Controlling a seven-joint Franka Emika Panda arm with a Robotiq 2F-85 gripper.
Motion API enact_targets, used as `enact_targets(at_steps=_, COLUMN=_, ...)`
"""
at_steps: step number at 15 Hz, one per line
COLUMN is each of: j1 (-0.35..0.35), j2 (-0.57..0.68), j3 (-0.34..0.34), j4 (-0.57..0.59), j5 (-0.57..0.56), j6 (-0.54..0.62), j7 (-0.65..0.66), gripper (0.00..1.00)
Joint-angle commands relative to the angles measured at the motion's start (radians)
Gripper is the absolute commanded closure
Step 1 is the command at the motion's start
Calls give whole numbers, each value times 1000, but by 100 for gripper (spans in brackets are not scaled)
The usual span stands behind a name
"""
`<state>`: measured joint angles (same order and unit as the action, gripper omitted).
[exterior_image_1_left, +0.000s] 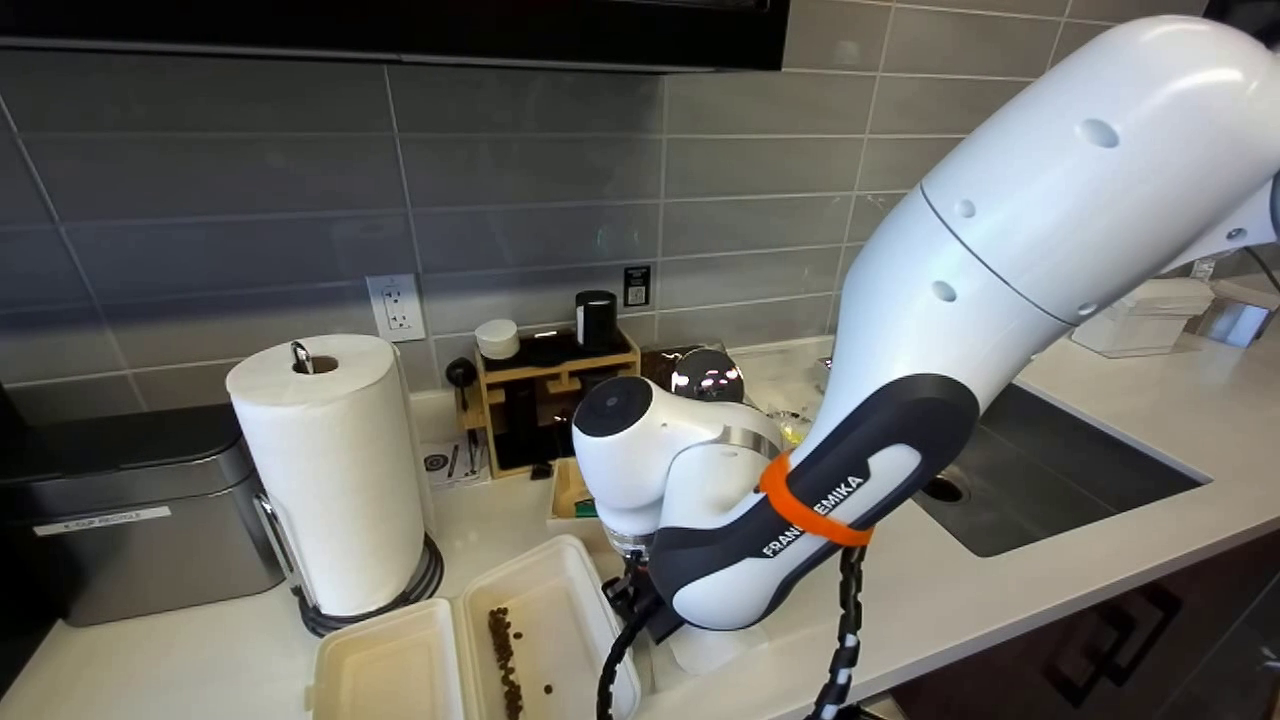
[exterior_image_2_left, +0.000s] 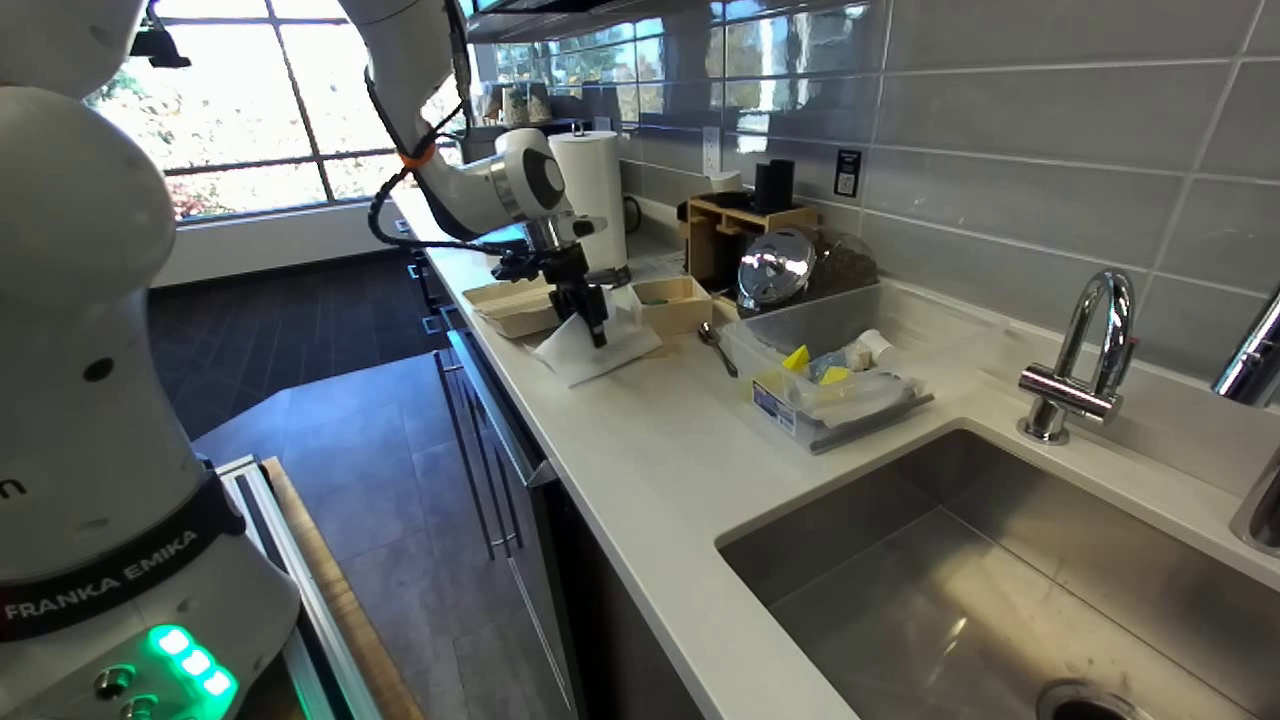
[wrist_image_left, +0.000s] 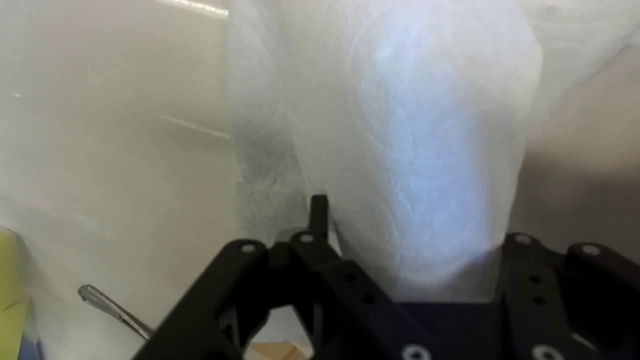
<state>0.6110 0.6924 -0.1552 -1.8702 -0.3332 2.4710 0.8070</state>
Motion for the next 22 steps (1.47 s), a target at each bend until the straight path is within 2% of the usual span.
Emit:
enact_targets(at_steps=1, j1=2, j2=22, j3=7, j4=34, j5=-32, j6=-13, j7=39, gripper=34)
enact_targets(at_steps=11, j1=8, j2=85, j3=-10, j4=99, j5=-43, j6=-11, j7=148, gripper=33)
enact_targets(at_steps=15, j1=12, j2=114, j3=-13, j4=125, j5=-42, j6=-23, j7=174, gripper=25)
enact_targets(at_steps=22, j1=31, j2=108, j3=-37, j4=127, j5=-61, j6=-57, j7=210, gripper=25)
